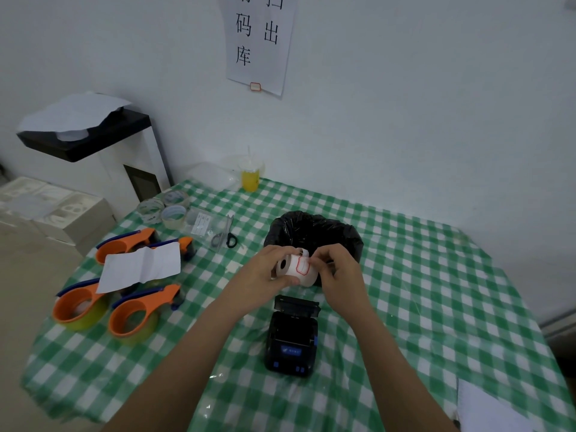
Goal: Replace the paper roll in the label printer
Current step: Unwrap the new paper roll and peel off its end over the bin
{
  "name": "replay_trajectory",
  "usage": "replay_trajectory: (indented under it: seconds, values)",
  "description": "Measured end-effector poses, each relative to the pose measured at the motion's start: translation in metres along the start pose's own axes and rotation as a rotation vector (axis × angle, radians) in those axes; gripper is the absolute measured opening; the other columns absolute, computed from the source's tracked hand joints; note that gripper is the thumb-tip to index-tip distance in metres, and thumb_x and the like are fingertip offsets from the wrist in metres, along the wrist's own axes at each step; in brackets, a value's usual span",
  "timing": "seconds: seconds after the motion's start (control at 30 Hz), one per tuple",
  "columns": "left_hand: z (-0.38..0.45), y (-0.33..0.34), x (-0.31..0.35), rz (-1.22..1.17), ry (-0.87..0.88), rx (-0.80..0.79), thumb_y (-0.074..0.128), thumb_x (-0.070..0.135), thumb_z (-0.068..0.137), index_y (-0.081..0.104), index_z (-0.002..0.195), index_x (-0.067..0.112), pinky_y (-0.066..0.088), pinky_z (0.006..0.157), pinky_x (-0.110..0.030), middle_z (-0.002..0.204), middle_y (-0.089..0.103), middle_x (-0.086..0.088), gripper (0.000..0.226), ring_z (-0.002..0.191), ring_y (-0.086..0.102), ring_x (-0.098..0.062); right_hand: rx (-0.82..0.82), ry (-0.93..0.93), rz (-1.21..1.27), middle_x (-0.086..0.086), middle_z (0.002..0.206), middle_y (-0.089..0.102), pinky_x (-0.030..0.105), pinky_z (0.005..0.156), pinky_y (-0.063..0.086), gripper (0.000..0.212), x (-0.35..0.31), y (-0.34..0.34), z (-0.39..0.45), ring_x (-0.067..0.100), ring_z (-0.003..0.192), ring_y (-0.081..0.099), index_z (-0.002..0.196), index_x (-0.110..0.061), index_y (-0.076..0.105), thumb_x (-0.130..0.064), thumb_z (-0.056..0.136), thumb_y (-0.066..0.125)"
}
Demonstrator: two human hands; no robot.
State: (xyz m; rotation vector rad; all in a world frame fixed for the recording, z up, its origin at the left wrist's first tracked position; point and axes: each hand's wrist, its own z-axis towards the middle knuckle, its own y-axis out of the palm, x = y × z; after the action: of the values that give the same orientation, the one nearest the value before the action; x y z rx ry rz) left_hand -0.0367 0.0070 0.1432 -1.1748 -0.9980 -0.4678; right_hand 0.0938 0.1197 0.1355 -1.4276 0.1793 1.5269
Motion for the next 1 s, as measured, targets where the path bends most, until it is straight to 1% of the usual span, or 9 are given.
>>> replay_trajectory:
  seconds: [0.13,0.3,0.4,0.5,0.6,0.67,0.8,0.9,1.0]
  values:
    - [0.000,0.000,0.000,-0.021,-0.033,0.002,0.069,0.021,0.080,0.051,0.120,0.031,0.052,0.087,-0.031,0.111,0.046,0.010,0.045,0.096,0.054,-0.012,0.027,-0.029,-0.019,-0.011,0.085,0.054,0.014,0.071,0.046,0.017,0.001,0.000,-0.001,0.006,0.083,0.054,0.082,-0.019,0.056,-0.004,0.089,0.055]
    - [0.002,-0.003,-0.001,-0.058,-0.079,0.038,0.070,0.021,0.079,0.053,0.116,0.031,0.047,0.074,-0.015,0.111,0.047,0.008,0.042,0.099,0.055,-0.014,0.017,-0.104,-0.051,-0.018,0.084,0.053,0.012,0.074,0.045,0.012,-0.002,-0.005,-0.002,-0.001,0.083,0.053,0.083,-0.013,0.060,-0.003,0.089,0.056]
    - [0.004,-0.003,0.002,-0.075,-0.095,0.035,0.070,0.021,0.079,0.053,0.117,0.031,0.047,0.073,-0.016,0.115,0.048,0.006,0.043,0.100,0.056,-0.016,0.036,-0.098,-0.006,-0.015,0.085,0.054,0.010,0.074,0.044,0.016,-0.004,-0.006,-0.001,-0.002,0.083,0.053,0.082,-0.016,0.058,-0.001,0.088,0.055]
    - [0.004,-0.003,0.003,-0.114,-0.123,0.024,0.070,0.026,0.078,0.055,0.114,0.034,0.051,0.077,-0.025,0.117,0.052,0.004,0.040,0.096,0.059,-0.017,0.025,-0.109,-0.010,-0.013,0.086,0.054,0.010,0.074,0.045,0.021,-0.005,-0.007,-0.001,-0.003,0.083,0.053,0.082,-0.021,0.055,-0.001,0.088,0.055]
    - [0.003,-0.004,0.003,-0.106,-0.140,-0.011,0.069,0.031,0.079,0.054,0.117,0.035,0.047,0.071,-0.021,0.115,0.054,0.007,0.041,0.090,0.060,-0.013,0.015,-0.070,-0.001,-0.014,0.088,0.055,0.011,0.074,0.046,0.014,-0.005,-0.008,0.001,0.000,0.084,0.055,0.085,-0.021,0.059,-0.008,0.089,0.057]
    - [0.004,-0.005,0.004,-0.109,-0.143,-0.035,0.068,0.032,0.079,0.053,0.121,0.033,0.046,0.070,-0.021,0.116,0.055,0.007,0.045,0.090,0.059,-0.013,-0.022,-0.002,-0.009,-0.015,0.093,0.054,0.011,0.071,0.046,0.010,-0.006,-0.009,0.003,0.002,0.085,0.055,0.097,-0.023,0.061,-0.017,0.090,0.058]
    - [0.007,-0.011,0.007,-0.144,-0.147,-0.048,0.067,0.032,0.080,0.053,0.122,0.033,0.047,0.069,-0.022,0.111,0.056,0.010,0.045,0.090,0.061,-0.015,-0.146,0.204,0.218,-0.016,0.111,0.054,0.008,0.073,0.050,0.041,-0.010,-0.014,0.001,-0.009,0.092,0.057,0.132,-0.026,0.044,-0.024,0.092,0.054]
    - [0.007,-0.015,0.009,-0.193,-0.143,-0.062,0.066,0.030,0.082,0.053,0.121,0.029,0.046,0.070,-0.021,0.105,0.059,0.011,0.041,0.087,0.062,-0.012,-0.239,0.300,0.401,-0.004,0.119,0.061,0.022,0.084,0.053,0.045,-0.010,-0.018,-0.001,0.006,0.107,0.061,0.132,-0.028,0.044,-0.019,0.091,0.057]
    - [0.007,-0.016,0.012,-0.336,-0.123,-0.070,0.063,0.025,0.084,0.055,0.115,0.032,0.053,0.074,-0.024,0.105,0.060,0.010,0.032,0.091,0.063,-0.013,-0.243,0.323,0.486,0.008,0.113,0.067,0.031,0.085,0.056,0.038,-0.011,-0.017,-0.002,0.020,0.104,0.065,0.124,-0.024,0.054,-0.014,0.088,0.061]
